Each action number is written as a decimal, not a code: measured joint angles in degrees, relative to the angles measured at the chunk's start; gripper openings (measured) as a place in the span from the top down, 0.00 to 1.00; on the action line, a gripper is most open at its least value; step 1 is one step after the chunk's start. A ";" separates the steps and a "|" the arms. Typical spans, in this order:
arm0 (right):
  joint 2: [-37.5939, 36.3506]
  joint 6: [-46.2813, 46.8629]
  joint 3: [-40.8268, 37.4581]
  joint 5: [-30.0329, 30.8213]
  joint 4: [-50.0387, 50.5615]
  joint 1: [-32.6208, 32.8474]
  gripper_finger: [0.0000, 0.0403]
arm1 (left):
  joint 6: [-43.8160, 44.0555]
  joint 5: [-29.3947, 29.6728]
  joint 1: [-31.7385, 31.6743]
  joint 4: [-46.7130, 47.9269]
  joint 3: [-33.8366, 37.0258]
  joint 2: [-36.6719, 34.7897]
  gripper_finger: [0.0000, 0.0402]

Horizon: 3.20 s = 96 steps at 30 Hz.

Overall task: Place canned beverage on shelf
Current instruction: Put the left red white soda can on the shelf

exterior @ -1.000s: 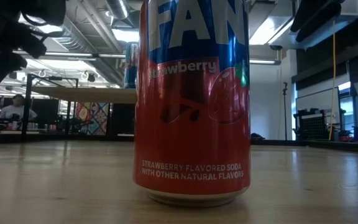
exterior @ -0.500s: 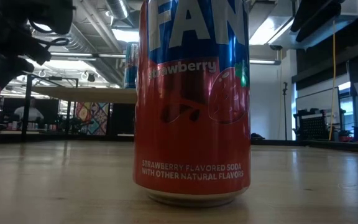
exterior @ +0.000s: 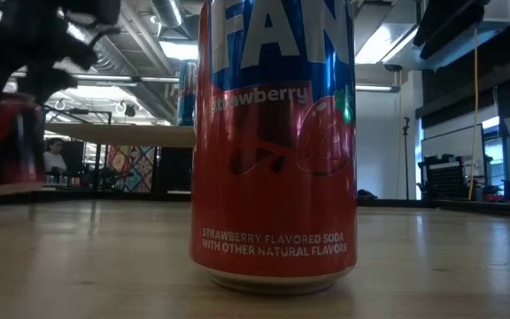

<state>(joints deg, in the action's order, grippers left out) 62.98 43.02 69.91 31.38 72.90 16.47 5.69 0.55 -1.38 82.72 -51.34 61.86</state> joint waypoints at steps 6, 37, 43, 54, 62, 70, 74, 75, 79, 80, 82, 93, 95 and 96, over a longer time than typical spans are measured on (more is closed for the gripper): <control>0.00 -3.07 0.00 -0.60 0.03 0.00 0.21 | -5.91 1.91 4.37 0.22 -9.07 9.32 0.35; 0.02 -20.38 0.00 -8.56 0.55 0.00 0.21 | -17.04 9.85 24.62 -2.26 -23.24 34.42 0.17; 0.02 -22.68 0.00 -10.61 0.46 0.00 0.21 | -14.80 9.14 24.65 -1.34 -26.75 34.41 0.12; 0.02 -25.72 0.00 -11.07 0.46 0.00 0.21 | 29.89 10.49 23.00 2.72 -41.97 29.37 0.13; 0.02 -29.42 0.00 -11.02 0.46 0.00 0.21 | 63.73 12.02 25.01 -11.18 -42.33 24.75 0.13; 0.00 -33.02 0.00 -11.04 0.68 0.00 0.21 | 78.70 14.47 26.94 -16.41 -42.35 26.54 0.13; 0.00 -33.39 0.00 -11.04 0.87 0.00 0.21 | 98.56 14.51 28.68 -4.15 -42.33 28.30 0.13; 0.00 -33.76 -0.01 -11.05 0.87 0.00 0.21 | 101.98 14.37 29.03 -1.67 -42.33 28.84 0.13; 0.00 -34.56 0.00 -11.06 0.70 0.00 0.21 | 108.27 14.40 28.55 3.16 -42.30 30.57 0.13; 0.00 -34.74 0.00 -11.04 0.70 0.00 0.21 | 108.81 14.38 28.15 4.28 -42.29 30.83 0.13; 0.00 -35.62 -0.01 -11.06 0.70 0.00 0.21 | 109.61 14.24 27.69 5.86 -42.26 31.47 0.13; 0.00 -36.06 -0.02 -10.97 0.49 0.00 0.21 | 106.64 7.58 24.06 1.67 -32.20 32.33 0.13; 0.00 -36.10 0.00 -10.97 0.49 0.00 0.21 | 106.33 6.84 23.48 1.35 -30.71 32.31 0.13; 0.00 -36.27 0.00 -11.00 0.50 0.00 0.21 | 106.06 6.52 23.12 1.23 -30.02 32.29 0.13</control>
<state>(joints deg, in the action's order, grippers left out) 62.98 6.75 69.91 20.38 73.41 16.47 111.75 7.07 21.74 83.96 -81.36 94.15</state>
